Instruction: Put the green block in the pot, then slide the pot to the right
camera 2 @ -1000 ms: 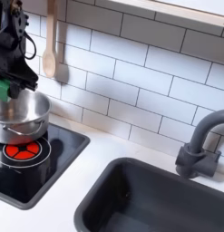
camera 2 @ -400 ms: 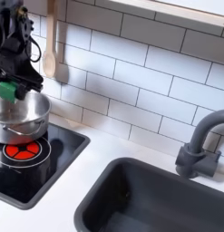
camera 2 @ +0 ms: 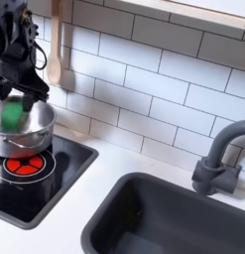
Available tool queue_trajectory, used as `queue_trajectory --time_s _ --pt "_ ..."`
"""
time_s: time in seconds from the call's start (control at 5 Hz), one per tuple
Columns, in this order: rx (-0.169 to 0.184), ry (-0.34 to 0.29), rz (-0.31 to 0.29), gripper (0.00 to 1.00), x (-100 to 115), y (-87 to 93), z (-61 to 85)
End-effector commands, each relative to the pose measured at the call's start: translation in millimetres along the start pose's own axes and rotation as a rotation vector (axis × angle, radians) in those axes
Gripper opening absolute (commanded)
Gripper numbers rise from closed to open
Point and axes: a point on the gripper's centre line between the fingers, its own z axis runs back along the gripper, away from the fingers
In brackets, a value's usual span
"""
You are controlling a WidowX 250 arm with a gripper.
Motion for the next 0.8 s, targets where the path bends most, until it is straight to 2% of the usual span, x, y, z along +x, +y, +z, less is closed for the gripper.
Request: queue_trajectory --time_s 0.0,0.6 --pt "-0.011 0.01 -0.014 1.0 -0.6 -2.9 -2.7" --pt "-0.043 0.07 -0.035 1.0 -11.5 -7.8 -14.1"
